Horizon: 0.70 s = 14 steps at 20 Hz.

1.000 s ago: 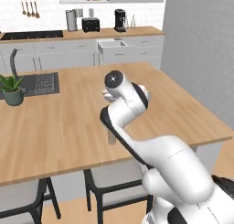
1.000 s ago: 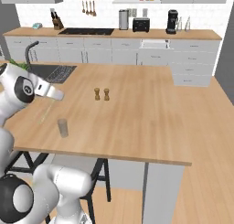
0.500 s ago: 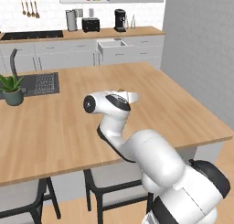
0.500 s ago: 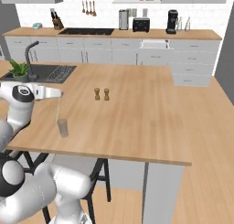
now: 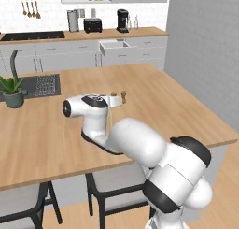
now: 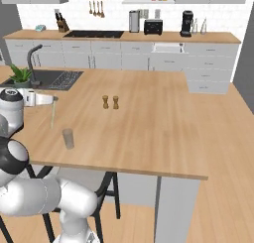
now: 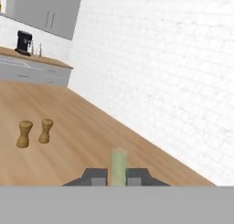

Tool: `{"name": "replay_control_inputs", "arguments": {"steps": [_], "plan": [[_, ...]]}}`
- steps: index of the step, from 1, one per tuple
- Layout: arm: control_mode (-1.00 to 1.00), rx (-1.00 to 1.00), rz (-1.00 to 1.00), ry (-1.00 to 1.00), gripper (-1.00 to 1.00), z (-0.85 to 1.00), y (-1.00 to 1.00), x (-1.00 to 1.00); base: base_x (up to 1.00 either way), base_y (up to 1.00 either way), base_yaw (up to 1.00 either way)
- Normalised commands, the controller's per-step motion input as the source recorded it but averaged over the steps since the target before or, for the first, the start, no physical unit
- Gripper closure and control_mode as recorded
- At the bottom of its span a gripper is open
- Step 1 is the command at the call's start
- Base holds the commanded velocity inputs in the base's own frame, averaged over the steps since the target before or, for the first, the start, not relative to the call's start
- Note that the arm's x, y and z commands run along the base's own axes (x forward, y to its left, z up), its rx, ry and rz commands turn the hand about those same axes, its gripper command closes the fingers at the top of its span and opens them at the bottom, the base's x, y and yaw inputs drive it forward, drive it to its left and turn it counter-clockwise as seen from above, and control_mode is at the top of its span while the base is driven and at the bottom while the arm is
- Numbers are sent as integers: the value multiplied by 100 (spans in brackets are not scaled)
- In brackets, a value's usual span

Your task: Take a straw from the drawer in front and place it inside the glass cup on the dining counter.

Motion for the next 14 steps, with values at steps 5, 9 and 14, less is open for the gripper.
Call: {"name": "replay_control_inputs", "arguments": {"steps": [5, 9, 14], "plan": [[-100, -5, -2, -19, 100, -14, 0, 29, 0, 0, 0], [-100, -4, 0, -16, 100, -15, -3, 0, 0, 0, 0], [-100, -1, -3, -3, 100, -2, -21, 2, 0, 0, 0]]}}
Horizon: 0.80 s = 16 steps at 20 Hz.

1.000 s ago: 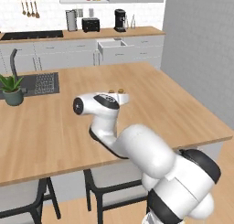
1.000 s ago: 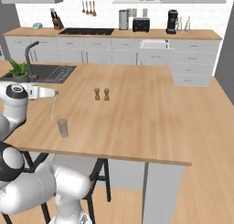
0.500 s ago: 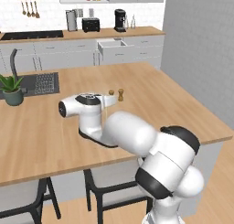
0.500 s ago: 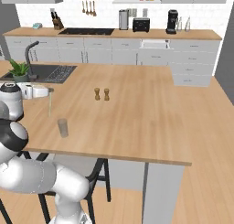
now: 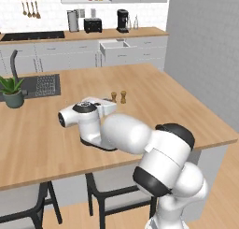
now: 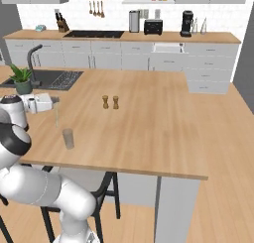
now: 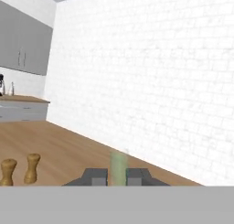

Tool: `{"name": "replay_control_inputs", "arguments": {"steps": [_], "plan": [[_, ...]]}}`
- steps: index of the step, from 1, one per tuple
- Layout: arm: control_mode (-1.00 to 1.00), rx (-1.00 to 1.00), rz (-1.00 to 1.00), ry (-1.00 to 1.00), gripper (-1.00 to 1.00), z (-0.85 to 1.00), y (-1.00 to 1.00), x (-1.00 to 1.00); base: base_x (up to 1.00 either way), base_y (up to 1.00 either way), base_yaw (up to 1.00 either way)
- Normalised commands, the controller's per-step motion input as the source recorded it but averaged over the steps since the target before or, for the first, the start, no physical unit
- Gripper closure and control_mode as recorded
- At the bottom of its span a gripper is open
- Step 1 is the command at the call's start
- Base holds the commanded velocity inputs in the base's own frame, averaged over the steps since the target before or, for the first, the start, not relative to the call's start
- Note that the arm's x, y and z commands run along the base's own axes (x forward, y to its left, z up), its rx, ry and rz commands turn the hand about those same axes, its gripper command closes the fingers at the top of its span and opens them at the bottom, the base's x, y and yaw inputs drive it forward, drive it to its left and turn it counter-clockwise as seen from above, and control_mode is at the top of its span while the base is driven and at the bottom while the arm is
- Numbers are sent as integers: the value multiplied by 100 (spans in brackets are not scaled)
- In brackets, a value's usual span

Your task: Take a straw from the drawer in front and place it inside the glass cup on the dining counter.

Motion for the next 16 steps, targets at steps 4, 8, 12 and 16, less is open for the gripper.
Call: {"name": "replay_control_inputs", "arguments": {"steps": [4, 8, 12, 16], "plan": [[-100, 0, -5, 0, 100, -4, -31, 16, 0, 0, 0], [-100, 0, -2, 0, 100, -16, -19, 1, 0, 0, 0], [-100, 0, -1, 0, 100, -26, -25, 2, 0, 0, 0], [-100, 0, -1, 0, 100, -26, -25, 11, 0, 0, 0]]}}
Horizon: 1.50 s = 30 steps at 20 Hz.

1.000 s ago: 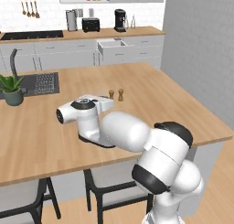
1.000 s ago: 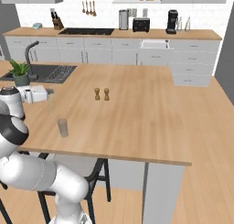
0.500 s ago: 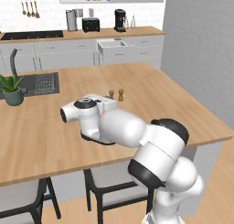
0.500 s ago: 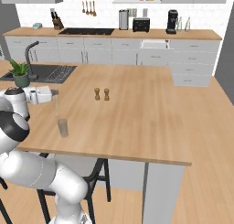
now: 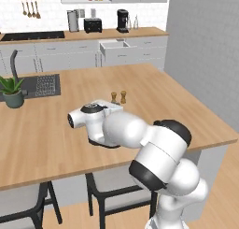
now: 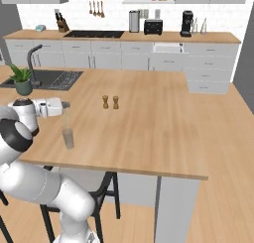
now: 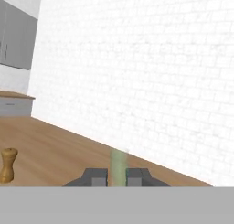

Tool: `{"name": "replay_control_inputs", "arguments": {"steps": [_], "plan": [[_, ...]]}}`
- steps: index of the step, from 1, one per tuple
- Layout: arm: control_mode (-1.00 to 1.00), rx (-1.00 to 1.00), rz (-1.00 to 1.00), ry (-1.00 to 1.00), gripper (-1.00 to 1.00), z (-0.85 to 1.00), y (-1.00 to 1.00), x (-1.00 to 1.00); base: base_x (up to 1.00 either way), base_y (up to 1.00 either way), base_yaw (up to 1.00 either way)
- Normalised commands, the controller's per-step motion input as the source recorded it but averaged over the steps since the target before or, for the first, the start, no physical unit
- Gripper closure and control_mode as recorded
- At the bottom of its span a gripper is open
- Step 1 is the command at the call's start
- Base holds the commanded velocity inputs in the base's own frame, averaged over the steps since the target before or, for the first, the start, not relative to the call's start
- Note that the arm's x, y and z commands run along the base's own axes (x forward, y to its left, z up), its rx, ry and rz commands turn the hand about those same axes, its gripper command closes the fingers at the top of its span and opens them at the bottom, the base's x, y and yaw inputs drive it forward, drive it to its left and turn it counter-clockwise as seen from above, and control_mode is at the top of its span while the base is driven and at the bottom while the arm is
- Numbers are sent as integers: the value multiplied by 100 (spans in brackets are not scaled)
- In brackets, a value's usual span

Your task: Take a straw from the drawer in front and place it inside the glass cup on the dining counter.

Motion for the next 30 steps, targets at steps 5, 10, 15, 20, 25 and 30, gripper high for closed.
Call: {"name": "replay_control_inputs", "arguments": {"steps": [5, 10, 15, 20, 25, 30], "plan": [[-100, 0, 0, -2, 100, -23, -3, 7, 0, 0, 0], [-100, 0, 0, -6, 100, -3, 0, 8, 0, 0, 0], [-100, 0, 0, -7, 100, 0, 3, 12, 0, 0, 0], [-100, 0, 0, -9, 100, 0, 8, -13, 0, 0, 0], [-100, 0, -3, -11, 100, 1, 3, -37, 0, 0, 0], [-100, -1, -7, -11, 100, 6, 0, -6, 0, 0, 0]]}}
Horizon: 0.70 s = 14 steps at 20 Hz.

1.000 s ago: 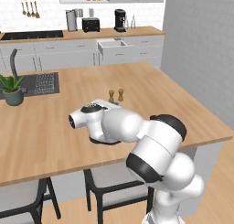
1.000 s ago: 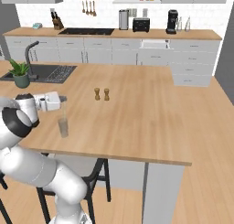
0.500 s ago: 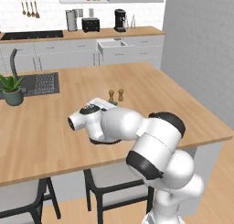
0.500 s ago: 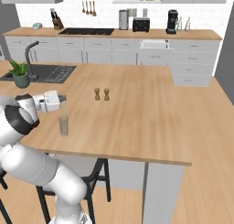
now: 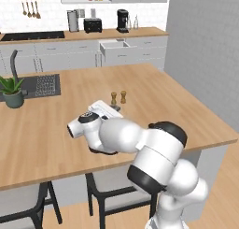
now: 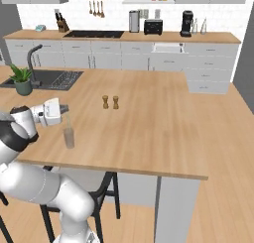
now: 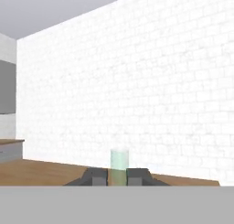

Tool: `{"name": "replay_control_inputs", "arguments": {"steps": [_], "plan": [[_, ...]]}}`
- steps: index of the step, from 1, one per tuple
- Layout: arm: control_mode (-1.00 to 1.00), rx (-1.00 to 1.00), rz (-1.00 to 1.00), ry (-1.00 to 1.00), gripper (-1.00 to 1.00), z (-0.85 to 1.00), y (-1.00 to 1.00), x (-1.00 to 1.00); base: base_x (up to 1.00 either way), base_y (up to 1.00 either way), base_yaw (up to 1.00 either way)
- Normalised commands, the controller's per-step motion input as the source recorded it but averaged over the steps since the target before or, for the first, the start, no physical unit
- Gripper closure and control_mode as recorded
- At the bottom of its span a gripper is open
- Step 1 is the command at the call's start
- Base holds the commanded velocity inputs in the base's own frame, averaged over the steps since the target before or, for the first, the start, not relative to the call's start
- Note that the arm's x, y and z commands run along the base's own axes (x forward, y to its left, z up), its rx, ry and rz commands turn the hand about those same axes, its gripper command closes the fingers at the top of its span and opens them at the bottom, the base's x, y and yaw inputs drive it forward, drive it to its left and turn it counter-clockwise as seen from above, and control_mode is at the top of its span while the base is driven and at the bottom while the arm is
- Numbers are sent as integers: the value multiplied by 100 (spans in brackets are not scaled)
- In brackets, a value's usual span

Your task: Take a straw from the drawer in front and place it inside the glass cup on the dining counter.

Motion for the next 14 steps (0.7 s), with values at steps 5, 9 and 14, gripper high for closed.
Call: {"name": "replay_control_inputs", "arguments": {"steps": [5, 9, 14], "plan": [[-100, -2, -5, -12, 100, 14, 0, 6, 0, 0, 0], [-100, 0, -3, -5, 100, 1, 4, 0, 0, 0, 0], [-100, 0, -5, -3, 100, 0, 8, -21, 0, 0, 0]]}}
